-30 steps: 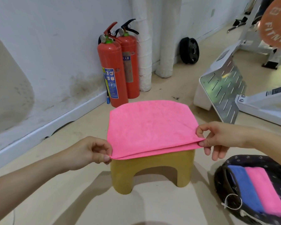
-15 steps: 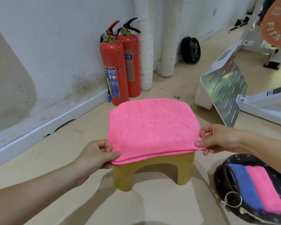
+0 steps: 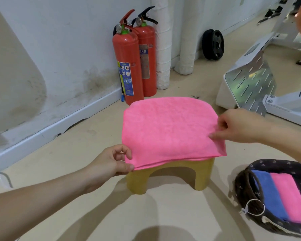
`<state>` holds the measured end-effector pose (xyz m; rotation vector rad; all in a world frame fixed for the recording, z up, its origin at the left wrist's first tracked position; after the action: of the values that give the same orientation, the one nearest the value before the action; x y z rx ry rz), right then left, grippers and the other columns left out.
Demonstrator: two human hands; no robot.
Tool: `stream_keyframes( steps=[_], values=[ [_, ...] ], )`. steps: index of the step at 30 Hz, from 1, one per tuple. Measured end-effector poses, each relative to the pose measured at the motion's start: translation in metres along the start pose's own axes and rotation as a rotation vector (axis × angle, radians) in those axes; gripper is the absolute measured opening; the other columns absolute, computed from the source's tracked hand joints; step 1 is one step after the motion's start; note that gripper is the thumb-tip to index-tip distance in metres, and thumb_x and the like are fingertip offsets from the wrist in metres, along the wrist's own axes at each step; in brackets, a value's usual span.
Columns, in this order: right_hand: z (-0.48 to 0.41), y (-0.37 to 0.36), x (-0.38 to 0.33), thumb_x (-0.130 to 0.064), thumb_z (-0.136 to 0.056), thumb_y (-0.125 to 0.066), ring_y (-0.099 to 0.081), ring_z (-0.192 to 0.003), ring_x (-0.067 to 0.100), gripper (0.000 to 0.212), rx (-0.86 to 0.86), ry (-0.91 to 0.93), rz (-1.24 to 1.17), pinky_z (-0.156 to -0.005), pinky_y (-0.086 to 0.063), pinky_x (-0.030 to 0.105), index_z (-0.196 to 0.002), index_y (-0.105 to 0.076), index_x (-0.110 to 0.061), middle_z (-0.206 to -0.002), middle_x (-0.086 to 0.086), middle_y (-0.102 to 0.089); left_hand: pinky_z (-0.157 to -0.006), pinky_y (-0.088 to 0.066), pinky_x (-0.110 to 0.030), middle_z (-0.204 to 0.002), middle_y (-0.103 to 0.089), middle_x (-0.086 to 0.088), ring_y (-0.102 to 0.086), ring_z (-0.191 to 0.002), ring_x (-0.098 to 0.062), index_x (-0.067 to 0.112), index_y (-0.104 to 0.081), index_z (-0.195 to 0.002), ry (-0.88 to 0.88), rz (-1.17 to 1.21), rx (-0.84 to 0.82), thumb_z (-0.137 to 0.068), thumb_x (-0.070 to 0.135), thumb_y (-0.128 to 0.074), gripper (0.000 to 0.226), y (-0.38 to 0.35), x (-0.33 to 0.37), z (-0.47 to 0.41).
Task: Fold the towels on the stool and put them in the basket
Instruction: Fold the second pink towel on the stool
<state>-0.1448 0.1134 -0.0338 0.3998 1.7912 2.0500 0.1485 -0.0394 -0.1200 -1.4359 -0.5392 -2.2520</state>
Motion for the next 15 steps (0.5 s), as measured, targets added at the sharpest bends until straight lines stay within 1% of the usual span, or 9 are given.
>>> stream_keyframes(
  steps=[2, 4, 5, 6, 8, 10, 11, 13, 15],
  values=[
    [0.012, 0.009, -0.058, -0.048, -0.080, -0.065, -0.046, -0.057, 0.012, 0.033, 0.112, 0.245, -0.125, -0.054, -0.035, 0.030, -0.066, -0.049, -0.022, -0.059, -0.009, -0.050, -0.065, -0.052, -0.026, -0.090, -0.048, -0.016, -0.049, -0.081, -0.030, 0.019, -0.060, -0.073, 0.010, 0.061, -0.012, -0.059, 0.004, -0.077, 0.027, -0.001, 0.001, 0.000],
    [0.029, -0.004, -0.119, -0.044, -0.084, -0.060, -0.049, -0.069, 0.015, 0.017, 0.121, 0.489, -0.175, -0.061, -0.040, 0.031, -0.088, -0.054, -0.028, -0.077, -0.011, -0.052, -0.064, -0.052, -0.024, -0.087, -0.049, -0.018, -0.051, -0.081, -0.029, 0.018, -0.060, -0.069, 0.015, 0.109, -0.024, -0.060, -0.003, -0.073, 0.026, -0.003, 0.005, 0.001],
    [0.036, -0.015, -0.145, -0.042, -0.085, -0.059, -0.051, -0.072, 0.018, 0.020, 0.157, 0.602, -0.152, -0.062, -0.044, 0.032, -0.098, -0.055, -0.027, -0.085, -0.008, -0.052, -0.065, -0.052, -0.025, -0.085, -0.050, -0.019, -0.053, -0.079, -0.028, 0.017, -0.061, -0.068, 0.014, 0.130, -0.027, -0.060, -0.005, -0.072, 0.026, -0.003, 0.007, 0.002],
    [0.040, -0.027, -0.166, -0.039, -0.083, -0.061, -0.053, -0.070, 0.021, 0.024, 0.211, 0.690, -0.075, -0.059, -0.047, 0.034, -0.101, -0.055, -0.025, -0.086, -0.003, -0.053, -0.066, -0.052, -0.025, -0.083, -0.052, -0.018, -0.055, -0.077, -0.026, 0.016, -0.061, -0.069, 0.011, 0.149, -0.030, -0.060, -0.007, -0.071, 0.026, -0.004, 0.008, 0.004],
    [0.041, -0.042, -0.191, -0.033, -0.071, -0.075, -0.054, -0.055, 0.023, 0.038, 0.355, 0.770, -0.049, -0.046, -0.045, 0.031, -0.103, -0.058, -0.019, -0.073, 0.001, -0.055, -0.069, -0.054, -0.026, -0.079, -0.059, -0.017, -0.062, -0.074, -0.026, 0.010, -0.061, -0.076, 0.006, 0.189, -0.036, -0.060, -0.009, -0.069, 0.026, -0.004, 0.010, 0.008],
    [0.036, -0.047, -0.200, -0.031, -0.063, -0.083, -0.055, -0.049, 0.023, 0.049, 0.437, 0.766, -0.120, -0.043, -0.040, 0.030, -0.105, -0.062, -0.015, -0.065, 0.001, -0.055, -0.074, -0.056, -0.028, -0.080, -0.062, -0.019, -0.066, -0.076, -0.027, 0.006, -0.061, -0.081, 0.006, 0.226, -0.031, -0.061, -0.011, -0.067, 0.028, -0.001, 0.010, 0.013],
    [0.032, -0.048, -0.202, -0.030, -0.064, -0.083, -0.055, -0.049, 0.024, 0.050, 0.451, 0.769, -0.161, -0.044, -0.041, 0.030, -0.105, -0.060, -0.016, -0.064, 0.001, -0.055, -0.077, -0.055, -0.030, -0.083, -0.062, -0.020, -0.066, -0.079, -0.029, 0.006, -0.061, -0.083, 0.007, 0.241, -0.023, -0.061, -0.012, -0.067, 0.029, 0.001, 0.010, 0.015],
    [0.029, -0.049, -0.204, -0.030, -0.071, -0.078, -0.058, -0.055, 0.025, 0.045, 0.400, 0.800, -0.233, -0.048, -0.046, 0.034, -0.105, -0.050, -0.022, -0.067, 0.001, -0.058, -0.080, -0.054, -0.031, -0.089, -0.061, -0.024, -0.064, -0.088, -0.034, 0.007, -0.062, -0.084, 0.011, 0.259, -0.005, -0.061, -0.013, -0.068, 0.031, 0.005, 0.009, 0.018],
    [0.025, -0.046, -0.202, -0.034, -0.081, -0.066, -0.060, -0.068, 0.025, 0.027, 0.317, 0.798, -0.309, -0.059, -0.050, 0.037, -0.103, -0.055, -0.022, -0.077, 0.002, -0.062, -0.079, -0.055, -0.029, -0.093, -0.062, -0.025, -0.064, -0.090, -0.034, 0.009, -0.064, -0.084, 0.011, 0.266, 0.003, -0.062, -0.016, -0.066, 0.032, 0.008, 0.010, 0.022]
  ],
)
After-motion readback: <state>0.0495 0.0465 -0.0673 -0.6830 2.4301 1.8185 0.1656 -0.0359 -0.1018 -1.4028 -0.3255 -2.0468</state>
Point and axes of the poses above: each hand's wrist, its own z-axis away from the middle knuckle, its own y-axis out of the back of the hand, x = y × z, the point moved 5 cm from there along -z, towards the middle knuckle
